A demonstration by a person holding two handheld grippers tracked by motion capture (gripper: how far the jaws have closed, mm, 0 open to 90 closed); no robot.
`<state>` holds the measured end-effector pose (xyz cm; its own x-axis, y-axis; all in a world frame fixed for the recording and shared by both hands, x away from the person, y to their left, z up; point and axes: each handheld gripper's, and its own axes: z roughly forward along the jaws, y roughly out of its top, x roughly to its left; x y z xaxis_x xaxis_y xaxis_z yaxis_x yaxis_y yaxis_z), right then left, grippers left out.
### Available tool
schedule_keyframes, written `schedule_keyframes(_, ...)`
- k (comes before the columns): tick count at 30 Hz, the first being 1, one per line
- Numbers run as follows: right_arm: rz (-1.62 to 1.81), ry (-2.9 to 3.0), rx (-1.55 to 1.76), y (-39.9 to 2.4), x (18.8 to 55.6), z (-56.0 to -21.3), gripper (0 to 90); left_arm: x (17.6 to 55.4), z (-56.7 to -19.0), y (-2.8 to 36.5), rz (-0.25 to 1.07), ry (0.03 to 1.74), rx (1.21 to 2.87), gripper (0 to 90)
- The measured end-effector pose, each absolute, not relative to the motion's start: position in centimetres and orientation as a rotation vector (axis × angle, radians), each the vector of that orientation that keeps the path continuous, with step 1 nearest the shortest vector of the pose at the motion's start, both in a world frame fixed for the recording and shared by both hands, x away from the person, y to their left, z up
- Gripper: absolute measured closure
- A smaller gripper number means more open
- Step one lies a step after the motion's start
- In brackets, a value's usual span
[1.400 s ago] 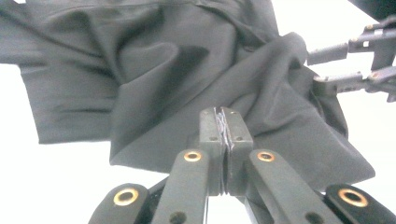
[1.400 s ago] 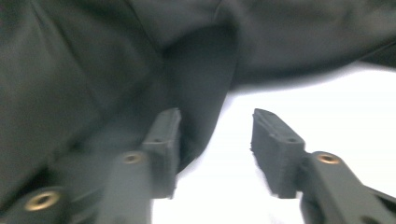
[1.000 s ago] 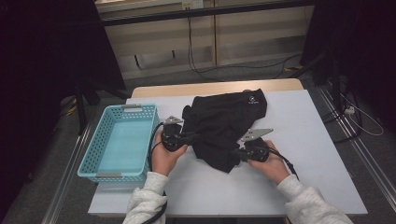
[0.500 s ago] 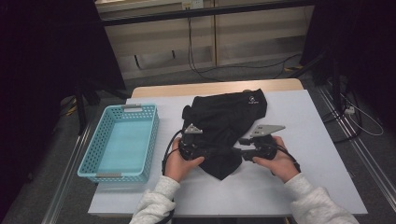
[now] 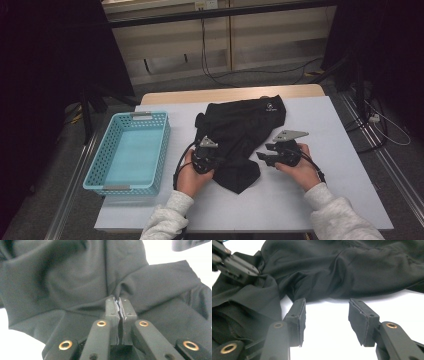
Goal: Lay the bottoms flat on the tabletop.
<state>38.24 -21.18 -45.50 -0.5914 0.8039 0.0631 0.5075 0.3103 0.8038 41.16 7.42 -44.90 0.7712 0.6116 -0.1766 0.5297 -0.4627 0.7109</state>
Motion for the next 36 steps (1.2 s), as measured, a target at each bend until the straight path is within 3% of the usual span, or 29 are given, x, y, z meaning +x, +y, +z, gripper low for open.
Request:
schedule_keyframes(12, 1.163, 2.26, 1.128, -20.4, 38.1, -45.5, 48.6, 42.5, -42.3, 10.3, 0.231, 0.928, 1.957, 88.6)
schedule_keyframes(15, 1.208, 2.277, 1.081, -19.7, 37.7, -45.1, 43.9, 42.5, -42.4, 10.2, 0.232, 0.929, 1.951, 88.6)
schedule_keyframes(21, 1.305, 2.321, 1.007, -17.3, 36.9, -44.4, 26.2, 42.5, -42.2, 9.6, 0.247, 0.908, 1.935, 88.6)
schedule_keyframes(26, 1.264, 2.401, 0.947, -14.7, 36.6, -45.2, 23.3, 42.5, -42.2, 9.6, 0.258, 0.904, 1.933, 88.5)
schedule_keyframes(29, 1.202, 2.449, 0.92, -14.0, 36.8, -45.9, 28.1, 42.5, -42.8, 9.7, 0.25, 0.913, 1.951, 87.4)
schedule_keyframes(30, 1.193, 2.44, 0.937, -14.3, 37.0, -45.9, 28.1, 42.5, -42.9, 9.7, 0.246, 0.907, 1.95, 84.5)
schedule_keyframes(33, 1.217, 2.371, 1.026, -16.2, 37.5, -45.3, 27.4, 42.1, -43.5, 9.1, 0.212, 0.864, 2.013, 54.0)
schedule_keyframes(36, 1.224, 2.29, 1.112, -18.5, 38.0, -44.9, 26.9, 41.5, -44.1, 7.9, 0.189, 0.792, 2.06, 36.9)
